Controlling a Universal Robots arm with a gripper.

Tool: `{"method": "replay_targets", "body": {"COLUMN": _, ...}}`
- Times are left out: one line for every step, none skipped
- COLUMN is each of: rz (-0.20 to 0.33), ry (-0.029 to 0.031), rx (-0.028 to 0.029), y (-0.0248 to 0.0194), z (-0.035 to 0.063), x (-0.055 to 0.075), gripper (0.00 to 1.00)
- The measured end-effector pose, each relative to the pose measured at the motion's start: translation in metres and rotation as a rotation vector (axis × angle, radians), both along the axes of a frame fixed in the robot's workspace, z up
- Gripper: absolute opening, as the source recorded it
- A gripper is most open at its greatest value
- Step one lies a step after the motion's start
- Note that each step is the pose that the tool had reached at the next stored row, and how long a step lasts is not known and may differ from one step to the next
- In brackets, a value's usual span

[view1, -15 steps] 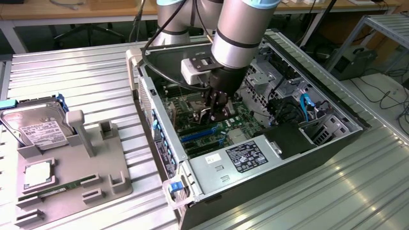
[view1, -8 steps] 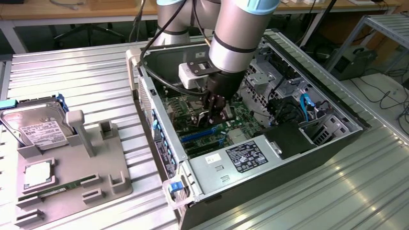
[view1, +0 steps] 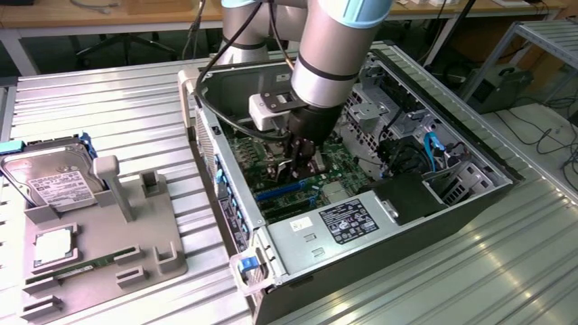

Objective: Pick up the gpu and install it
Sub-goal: 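Insert the gpu into the slot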

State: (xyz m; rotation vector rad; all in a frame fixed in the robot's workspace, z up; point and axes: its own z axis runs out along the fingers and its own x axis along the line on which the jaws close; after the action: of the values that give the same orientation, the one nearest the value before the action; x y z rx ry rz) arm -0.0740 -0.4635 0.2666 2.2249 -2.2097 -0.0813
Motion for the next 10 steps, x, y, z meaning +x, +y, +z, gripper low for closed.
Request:
{"method": "replay_targets", "body": {"rz": 0.0, "ry": 0.0, "rx": 0.0003, "y": 0.0, "z": -0.0005, "x": -0.0004, "gripper": 0.28}}
{"method": "replay_targets", "body": {"rz": 0.0, "ry": 0.0, "rx": 0.0011, "y": 0.0, "z": -0.0011, "x": -0.0008, "gripper": 0.28}}
{"method": "replay_targets", "body": {"rz": 0.0, "ry": 0.0, "rx": 0.0017, "y": 0.0, "z": -0.0016, "x": -0.0011, "gripper": 0.28}}
{"method": "replay_targets", "body": {"rz": 0.0, "ry": -0.0001, "rx": 0.0024, "y": 0.0, "z": -0.0023, "x": -0.0014, "gripper": 0.28}}
{"method": "replay_targets", "body": {"rz": 0.0, "ry": 0.0, "rx": 0.003, "y": 0.0, "z": -0.0031, "x": -0.0017, "gripper": 0.28}}
{"method": "replay_targets", "body": {"rz": 0.0, "ry": 0.0, "rx": 0.0034, "y": 0.0, "z": -0.0038, "x": -0.002, "gripper": 0.28}}
{"method": "replay_targets", "body": {"rz": 0.0, "ry": 0.0, "rx": 0.0037, "y": 0.0, "z": -0.0045, "x": -0.0021, "gripper": 0.28}}
{"method": "replay_targets", "body": {"rz": 0.0, "ry": 0.0, "rx": 0.004, "y": 0.0, "z": -0.0053, "x": -0.0021, "gripper": 0.28}}
{"method": "replay_targets", "body": {"rz": 0.0, "ry": -0.0001, "rx": 0.0043, "y": 0.0, "z": -0.0062, "x": -0.0021, "gripper": 0.28}}
{"method": "replay_targets", "body": {"rz": 0.0, "ry": 0.0, "rx": 0.0044, "y": 0.0, "z": -0.0069, "x": -0.0021, "gripper": 0.28}}
